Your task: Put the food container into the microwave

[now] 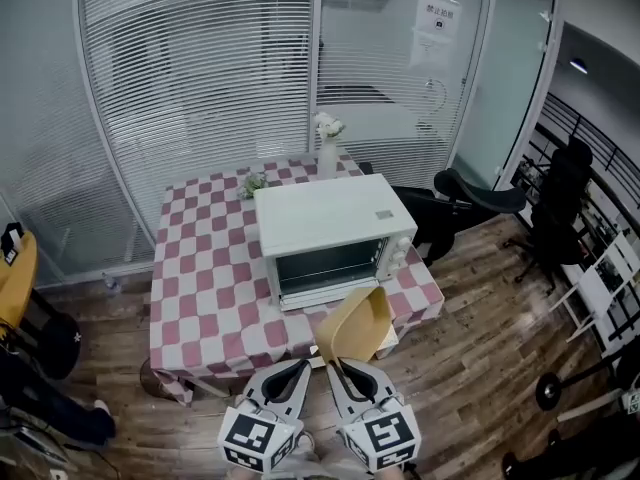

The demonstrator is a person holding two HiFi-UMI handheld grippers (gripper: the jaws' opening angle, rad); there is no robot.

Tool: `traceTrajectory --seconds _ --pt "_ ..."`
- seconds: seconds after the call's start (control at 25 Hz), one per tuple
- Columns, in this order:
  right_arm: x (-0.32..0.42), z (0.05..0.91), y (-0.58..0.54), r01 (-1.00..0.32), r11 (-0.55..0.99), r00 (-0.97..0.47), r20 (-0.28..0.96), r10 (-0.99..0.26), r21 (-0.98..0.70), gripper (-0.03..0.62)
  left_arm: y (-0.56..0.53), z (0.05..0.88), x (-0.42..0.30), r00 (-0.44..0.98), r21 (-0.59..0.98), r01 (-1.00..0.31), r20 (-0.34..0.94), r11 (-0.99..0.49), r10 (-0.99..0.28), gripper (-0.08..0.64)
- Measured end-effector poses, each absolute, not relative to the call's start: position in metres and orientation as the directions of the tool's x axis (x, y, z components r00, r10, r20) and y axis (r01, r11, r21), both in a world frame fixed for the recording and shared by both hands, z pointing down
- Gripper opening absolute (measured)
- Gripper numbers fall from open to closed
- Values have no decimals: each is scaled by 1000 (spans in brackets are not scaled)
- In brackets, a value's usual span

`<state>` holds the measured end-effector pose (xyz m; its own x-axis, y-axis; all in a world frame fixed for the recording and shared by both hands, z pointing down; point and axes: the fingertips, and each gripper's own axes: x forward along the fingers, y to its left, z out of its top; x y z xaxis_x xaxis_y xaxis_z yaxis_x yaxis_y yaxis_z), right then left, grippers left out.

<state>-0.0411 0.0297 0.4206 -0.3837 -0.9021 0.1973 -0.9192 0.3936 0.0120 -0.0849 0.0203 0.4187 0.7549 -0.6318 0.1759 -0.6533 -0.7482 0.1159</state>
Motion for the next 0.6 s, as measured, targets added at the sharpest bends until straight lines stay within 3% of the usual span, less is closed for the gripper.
traceTrajectory --seconds 0.6 --pt "-39 421 -20 -871 491 -483 202 -852 -7 11 -28 417 -82 675 111 -736 184 -668 -714 14"
